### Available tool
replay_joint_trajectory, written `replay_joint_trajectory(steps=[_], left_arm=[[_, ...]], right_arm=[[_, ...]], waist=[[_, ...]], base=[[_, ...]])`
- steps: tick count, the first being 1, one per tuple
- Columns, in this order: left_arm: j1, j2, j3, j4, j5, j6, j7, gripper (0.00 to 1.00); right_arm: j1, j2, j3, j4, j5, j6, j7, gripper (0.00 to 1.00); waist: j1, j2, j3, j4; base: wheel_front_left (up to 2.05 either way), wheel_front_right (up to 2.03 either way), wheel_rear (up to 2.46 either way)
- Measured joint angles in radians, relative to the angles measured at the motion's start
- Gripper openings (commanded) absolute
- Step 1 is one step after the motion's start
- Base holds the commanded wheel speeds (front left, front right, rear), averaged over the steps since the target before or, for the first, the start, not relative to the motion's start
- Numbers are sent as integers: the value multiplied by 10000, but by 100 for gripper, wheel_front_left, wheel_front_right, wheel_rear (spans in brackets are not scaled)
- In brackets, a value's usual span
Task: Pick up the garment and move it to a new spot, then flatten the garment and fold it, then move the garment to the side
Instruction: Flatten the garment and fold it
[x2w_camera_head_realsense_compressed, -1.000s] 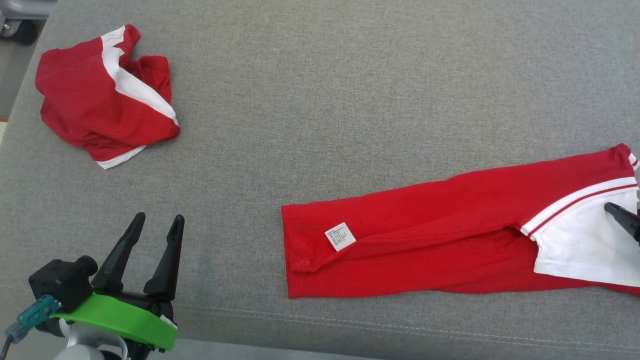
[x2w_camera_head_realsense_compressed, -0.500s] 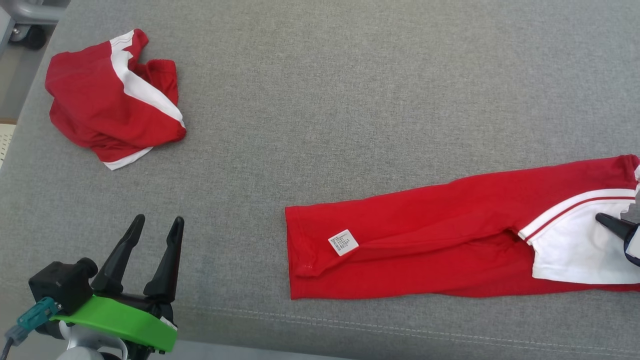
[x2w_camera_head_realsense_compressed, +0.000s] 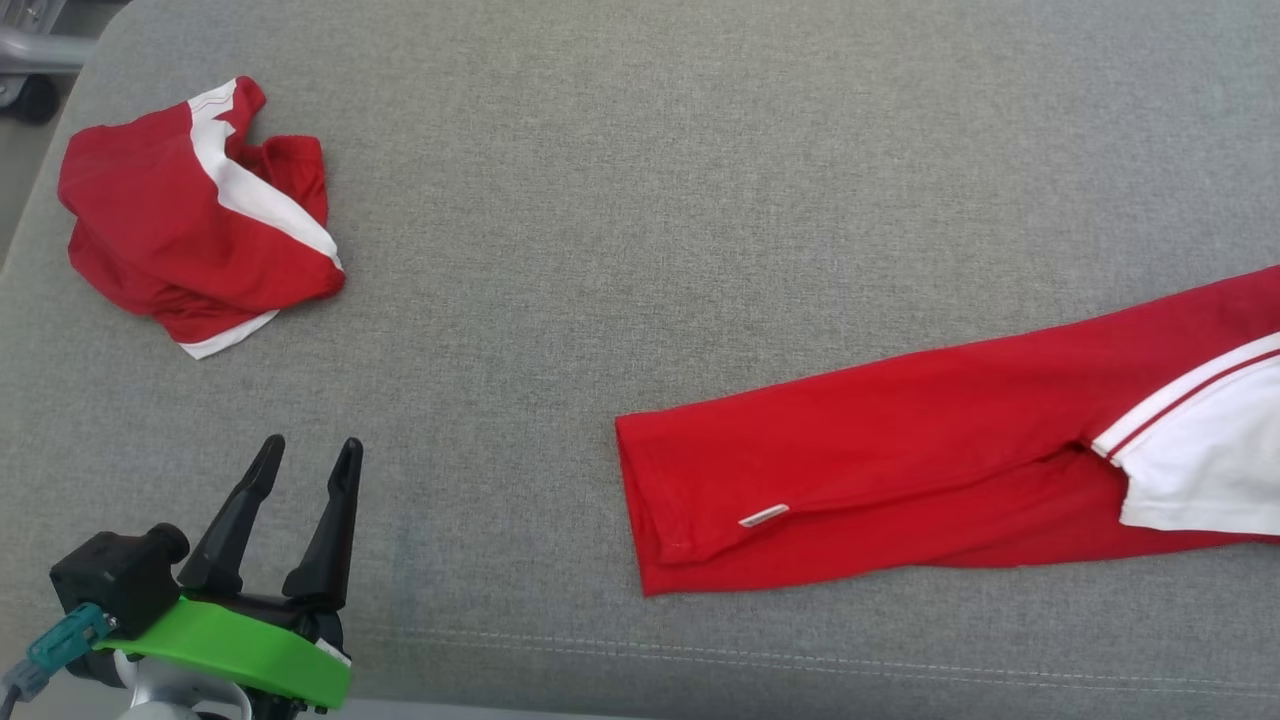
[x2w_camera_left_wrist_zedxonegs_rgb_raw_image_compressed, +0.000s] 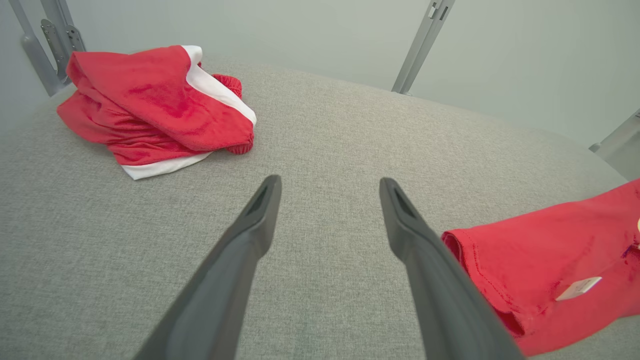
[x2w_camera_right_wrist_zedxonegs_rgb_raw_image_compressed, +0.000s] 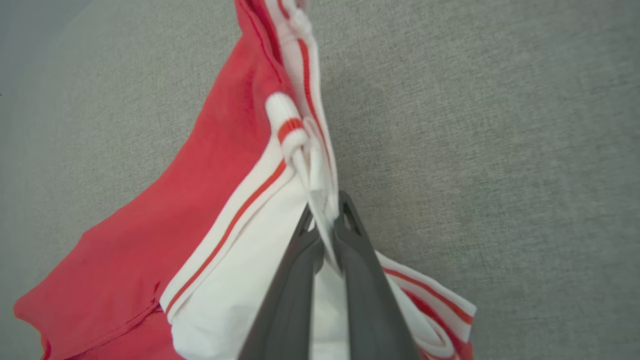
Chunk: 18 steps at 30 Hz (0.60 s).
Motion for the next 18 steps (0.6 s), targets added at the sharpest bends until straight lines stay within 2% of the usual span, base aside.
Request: replay_joint_trajectory(steps=[6,7,10,11,14,18], left_arm=[[0,-79,42,0,0,2,0,100],[0,-96,40,2,0,2,0,100],[5,-111,69,17,2,2,-2,100],[5,-111,69,17,2,2,-2,100],[2,-113,19,21,109,2,0,100],[-22,-117,-192,25,291,-2,67,100]], right_arm=[[39,-587,-474,58,301,-259,-56,0],[40,-629,-472,-109,336,-205,-35,0],[-16,-546,-173,-1175,362,276,295,0],[-16,-546,-173,-1175,362,276,295,0],[-152,-407,341,-2383,222,721,627,0],[-239,-322,884,-3795,71,809,1083,0]], waist=[[0,0,-24,-139],[0,0,-36,-160],[0,0,-78,-237],[0,0,-78,-237],[0,0,-135,-318],[0,0,-220,-356]], base=[[0,0,0],[0,0,0],[0,0,0],[0,0,0],[0,0,0],[0,0,0]])
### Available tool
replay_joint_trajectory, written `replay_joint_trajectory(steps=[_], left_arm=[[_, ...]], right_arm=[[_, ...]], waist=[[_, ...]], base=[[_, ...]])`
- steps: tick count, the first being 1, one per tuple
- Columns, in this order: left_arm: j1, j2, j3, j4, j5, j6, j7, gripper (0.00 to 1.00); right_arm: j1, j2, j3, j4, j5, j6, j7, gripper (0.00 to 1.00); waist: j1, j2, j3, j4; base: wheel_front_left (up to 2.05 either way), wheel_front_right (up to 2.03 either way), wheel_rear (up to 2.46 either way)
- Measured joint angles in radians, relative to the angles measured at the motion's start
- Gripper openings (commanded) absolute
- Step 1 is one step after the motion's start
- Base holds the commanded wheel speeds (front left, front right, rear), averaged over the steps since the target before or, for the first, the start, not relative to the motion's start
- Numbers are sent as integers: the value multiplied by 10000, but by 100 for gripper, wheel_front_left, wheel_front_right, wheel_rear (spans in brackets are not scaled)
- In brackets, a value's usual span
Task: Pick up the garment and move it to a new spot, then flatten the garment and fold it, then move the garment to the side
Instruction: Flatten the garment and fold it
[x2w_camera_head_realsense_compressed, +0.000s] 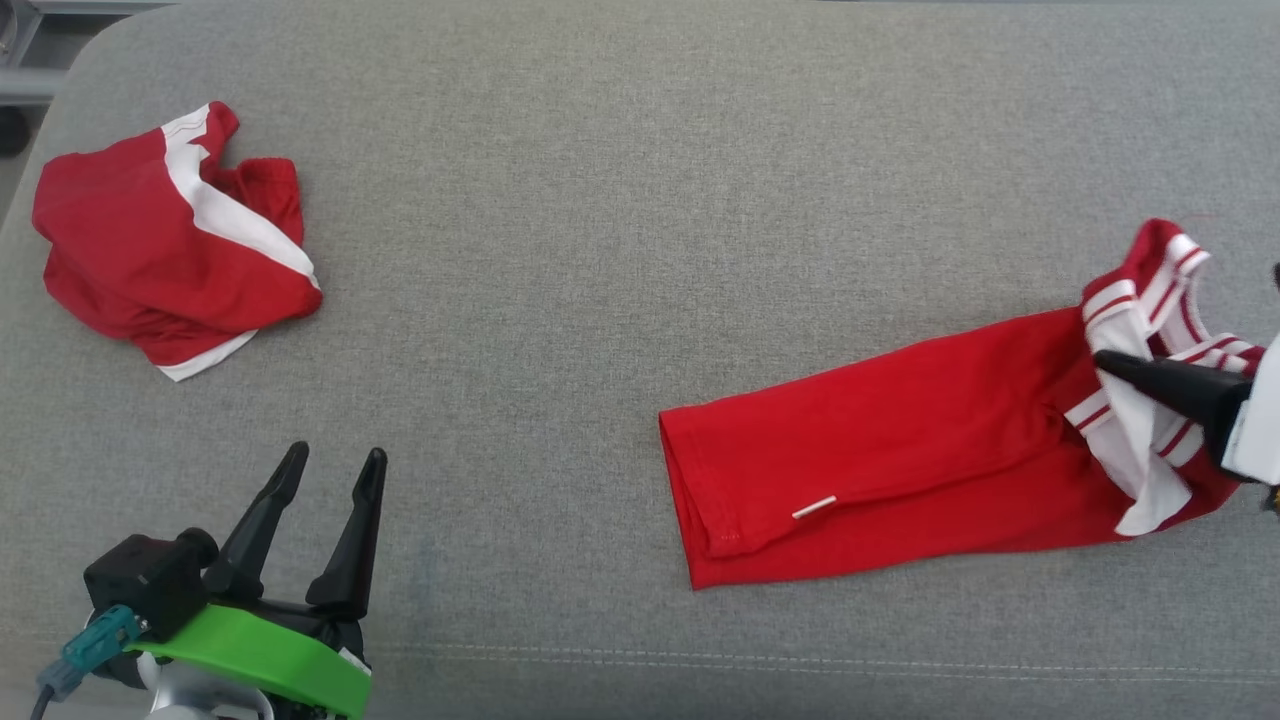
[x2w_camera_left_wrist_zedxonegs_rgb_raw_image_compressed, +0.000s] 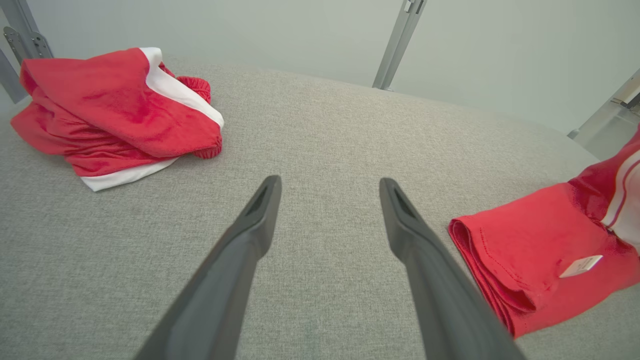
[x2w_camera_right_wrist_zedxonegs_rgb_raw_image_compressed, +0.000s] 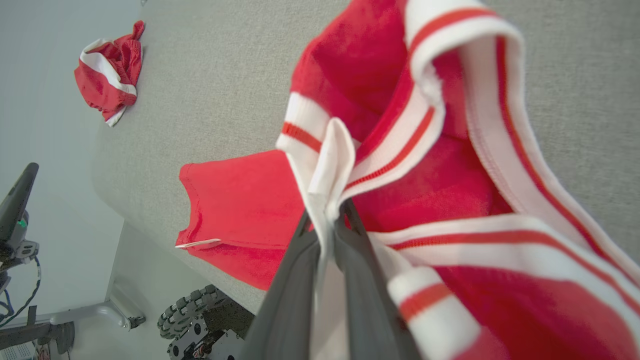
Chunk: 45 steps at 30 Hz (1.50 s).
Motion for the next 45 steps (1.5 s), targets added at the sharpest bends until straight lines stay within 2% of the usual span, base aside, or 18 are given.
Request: replay_joint_trajectory(steps=[4,8,12,21,31,32,33,34,35,36,37,40,45], left_arm=[[-73,-12,-153,94,71,-15,115,100],[-257,-128,-351,155,71,-65,213,100],[-376,-232,-453,328,71,-146,299,100],[-691,-410,-639,629,71,-351,391,100],[-911,-594,-686,853,71,-414,387,100],[-934,-614,-692,874,71,-416,387,100],[-942,-633,-704,901,71,-456,387,100],[-959,-652,-757,924,71,-493,387,100],[-998,-700,-809,953,71,-502,387,100],[-1049,-757,-834,984,71,-545,387,100],[-1063,-794,-826,1003,71,-545,385,100],[-1065,-807,-777,1172,69,-545,372,100],[-1067,-803,-685,1319,71,-545,357,100]], right_arm=[[-253,428,813,-1381,-493,17,485,0],[-345,683,1233,-1983,-874,46,673,0],[-596,1319,1941,-2429,-1302,-17,1051,0],[-1185,2215,2675,-2522,-2077,-550,1430,0],[-1732,2991,3227,-2125,-2646,-807,1710,0],[-1785,3045,3279,-2071,-2736,-809,1743,8],[-1822,3112,3306,-2013,-2790,-830,1745,40],[-1838,3175,3306,-1979,-2826,-901,1743,46],[-1857,3218,3329,-1948,-2863,-899,1743,48],[-1890,3285,3375,-1906,-2899,-895,1739,80],[-1947,3396,3442,-1873,-2911,-882,1735,100],[-2085,4059,3522,-1843,-2895,-853,1588,100],[-2200,5265,3467,-1914,-2512,-619,1030,100]], waist=[[0,0,-46,58],[0,0,-32,161],[0,0,-1,322],[0,0,67,600],[0,0,143,774],[0,0,151,793],[0,0,159,812],[0,0,168,835],[0,0,178,866],[0,0,186,900],[0,0,192,930],[0,0,196,969],[0,0,110,887]], base=[[0,0,0],[0,0,0],[0,0,0],[0,0,0],[0,0,0],[0,0,0],[0,0,0],[0,0,0],[0,0,0],[0,0,0],[0,0,0],[0,0,0],[0,0,0]])
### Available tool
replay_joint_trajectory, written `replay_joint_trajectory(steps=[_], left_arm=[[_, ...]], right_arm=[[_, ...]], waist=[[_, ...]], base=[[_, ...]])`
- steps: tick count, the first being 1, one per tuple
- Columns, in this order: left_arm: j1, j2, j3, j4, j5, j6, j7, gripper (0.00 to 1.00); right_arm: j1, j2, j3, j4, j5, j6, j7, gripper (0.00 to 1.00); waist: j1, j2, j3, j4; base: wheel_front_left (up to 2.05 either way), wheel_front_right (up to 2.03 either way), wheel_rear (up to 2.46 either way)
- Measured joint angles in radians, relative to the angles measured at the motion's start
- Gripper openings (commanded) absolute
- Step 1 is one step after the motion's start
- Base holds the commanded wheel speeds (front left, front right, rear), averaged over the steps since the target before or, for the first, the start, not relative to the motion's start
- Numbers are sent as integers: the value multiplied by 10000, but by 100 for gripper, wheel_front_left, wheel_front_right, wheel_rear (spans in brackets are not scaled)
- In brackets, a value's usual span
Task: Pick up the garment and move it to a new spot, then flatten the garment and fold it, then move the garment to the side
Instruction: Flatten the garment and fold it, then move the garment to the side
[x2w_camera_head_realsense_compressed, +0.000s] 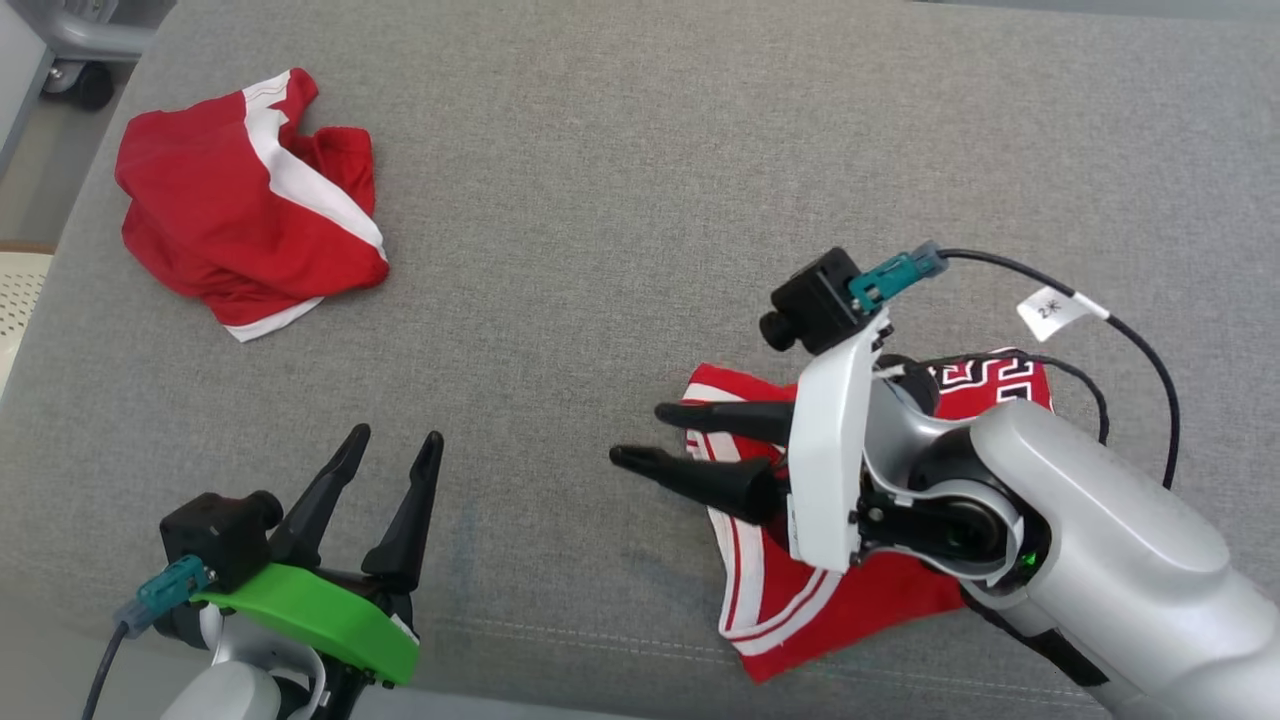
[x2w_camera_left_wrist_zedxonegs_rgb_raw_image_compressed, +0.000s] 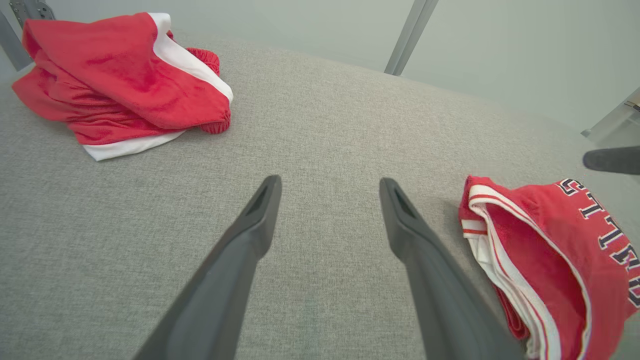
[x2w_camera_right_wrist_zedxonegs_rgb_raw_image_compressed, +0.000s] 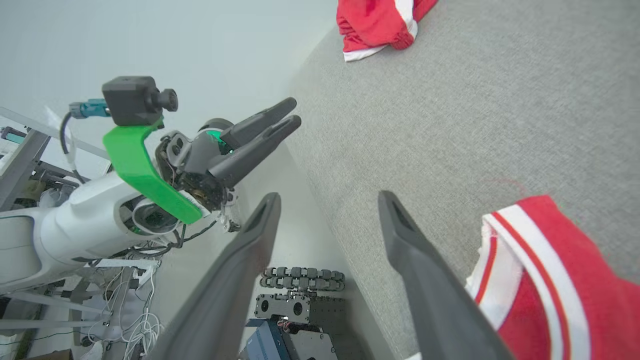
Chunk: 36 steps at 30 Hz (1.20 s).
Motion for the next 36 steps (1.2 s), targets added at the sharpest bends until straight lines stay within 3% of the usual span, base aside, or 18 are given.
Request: replay_joint_trajectory(steps=[6,13,20,27,36], left_arm=[[-12,56,194,8,2,0,-88,100],[4,96,407,42,33,17,-174,100],[220,161,640,-148,104,163,-261,100],[262,182,627,-470,180,222,-263,100],[259,184,589,-593,253,224,-261,100]], right_arm=[[-208,-339,-905,-69,-10,90,-803,100],[478,-2075,-2284,604,-71,-144,-1592,100],[2229,-3260,-2648,1400,497,-190,-1680,100],[2919,-3751,-2681,2042,625,-178,-1695,100],[2935,-3453,-2562,2644,629,2,-1898,100]], waist=[[0,0,-143,-187],[0,0,-434,-465],[0,1,-671,-732],[0,1,-545,-658],[0,0,-326,-330]], base=[[0,0,0],[0,0,0],[0,0,0],[0,0,0],[0,0,0]])
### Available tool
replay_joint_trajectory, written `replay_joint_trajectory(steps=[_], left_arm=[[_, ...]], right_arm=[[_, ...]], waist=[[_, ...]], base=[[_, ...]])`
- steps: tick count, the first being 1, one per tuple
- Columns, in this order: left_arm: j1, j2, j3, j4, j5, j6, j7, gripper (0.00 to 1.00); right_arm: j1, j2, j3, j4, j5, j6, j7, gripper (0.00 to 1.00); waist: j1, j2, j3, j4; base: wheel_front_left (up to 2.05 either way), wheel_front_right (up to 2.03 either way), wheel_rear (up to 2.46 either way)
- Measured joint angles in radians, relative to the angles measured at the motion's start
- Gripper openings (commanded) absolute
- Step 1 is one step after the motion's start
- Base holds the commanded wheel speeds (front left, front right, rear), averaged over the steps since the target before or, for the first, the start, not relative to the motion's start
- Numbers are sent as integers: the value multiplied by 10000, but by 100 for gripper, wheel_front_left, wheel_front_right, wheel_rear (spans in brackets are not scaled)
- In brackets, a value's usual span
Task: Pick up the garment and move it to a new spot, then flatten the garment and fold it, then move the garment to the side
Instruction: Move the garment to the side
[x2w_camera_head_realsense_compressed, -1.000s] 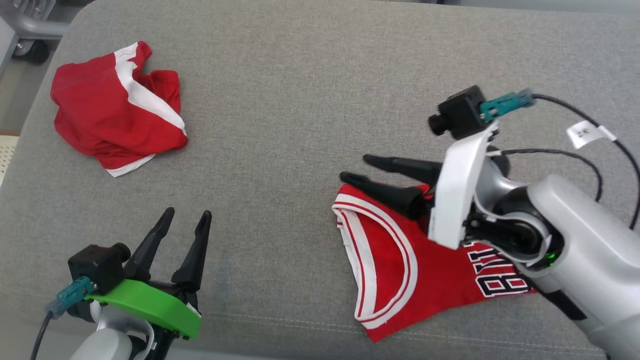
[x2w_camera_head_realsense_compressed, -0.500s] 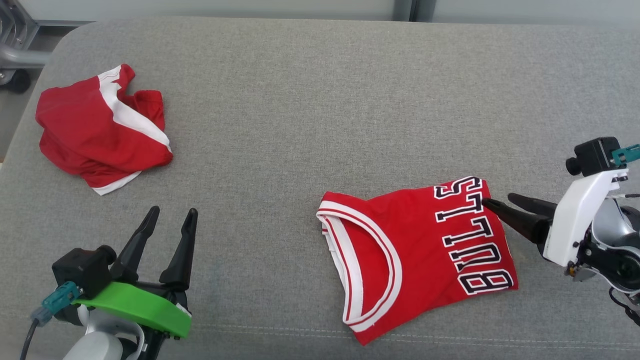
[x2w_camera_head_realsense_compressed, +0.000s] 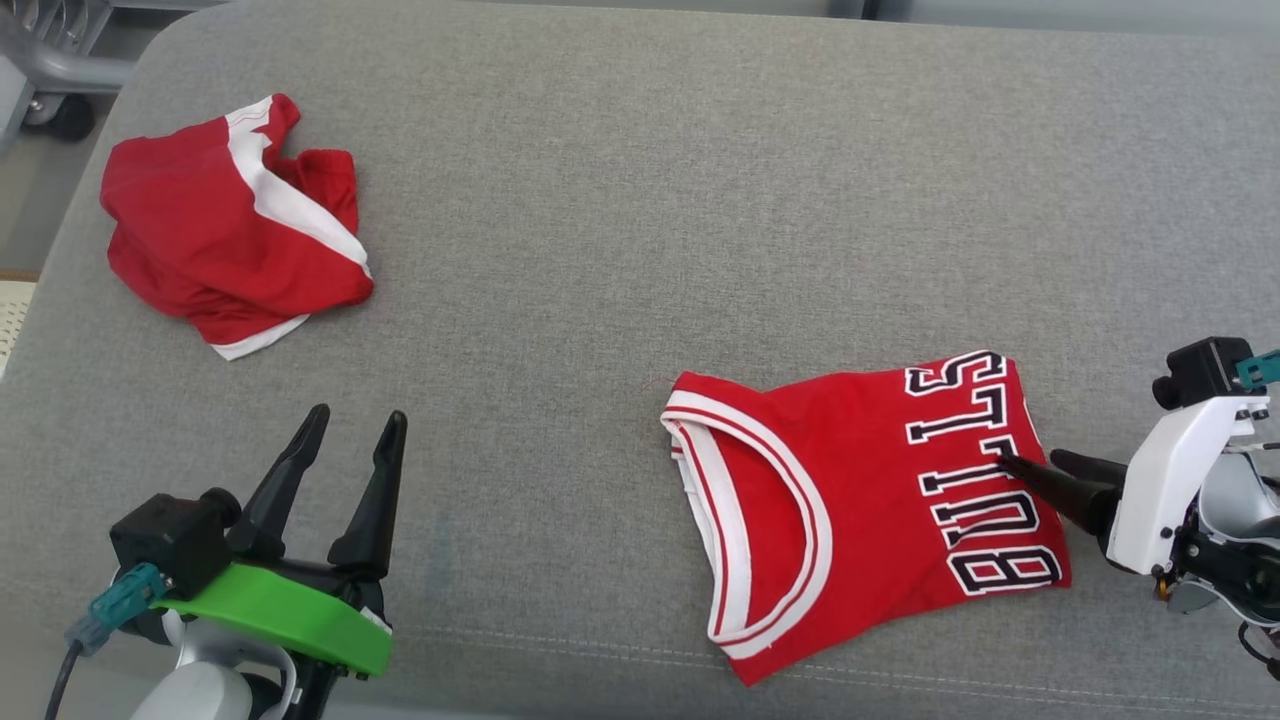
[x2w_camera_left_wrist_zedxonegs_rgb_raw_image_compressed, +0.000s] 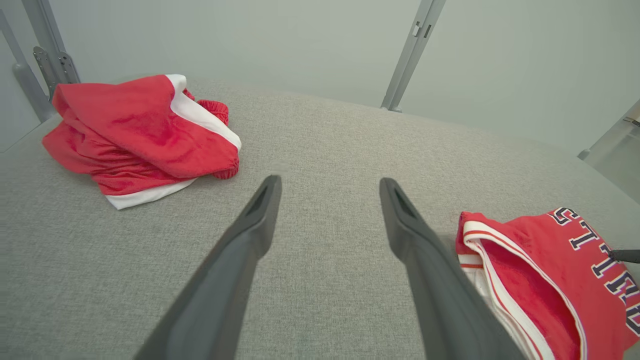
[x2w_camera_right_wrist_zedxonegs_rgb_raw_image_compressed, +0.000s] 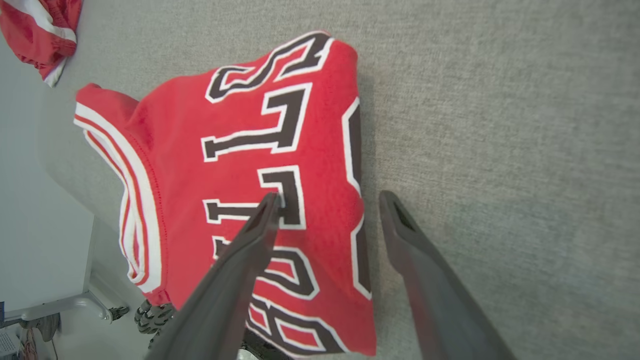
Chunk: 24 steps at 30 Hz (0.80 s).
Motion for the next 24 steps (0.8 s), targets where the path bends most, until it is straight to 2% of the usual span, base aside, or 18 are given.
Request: replay_joint_trajectory(steps=[16,17,18,19,20,24], left_arm=[[-2,-12,25,-92,15,15,0,100],[-2,-19,25,-92,15,15,0,100],[-2,-25,25,-90,15,15,0,100],[-1,-31,23,-90,15,15,0,100],[-1,-36,23,-90,13,15,0,100],[-1,-46,36,-92,13,15,0,100]], right_arm=[[-549,445,353,794,-35,506,86,100],[-582,447,370,840,-33,520,119,86],[-626,454,384,894,-31,531,151,31],[-660,464,397,938,-31,533,155,7],[-674,479,401,974,-29,558,184,0],[-715,500,424,1099,23,619,316,0]], waist=[[0,0,295,497],[0,0,295,504],[0,0,295,511],[0,0,294,517],[0,0,292,521],[0,0,294,525]], base=[[0,0,0],[0,0,0],[0,0,0],[0,0,0],[0,0,0],[0,0,0]])
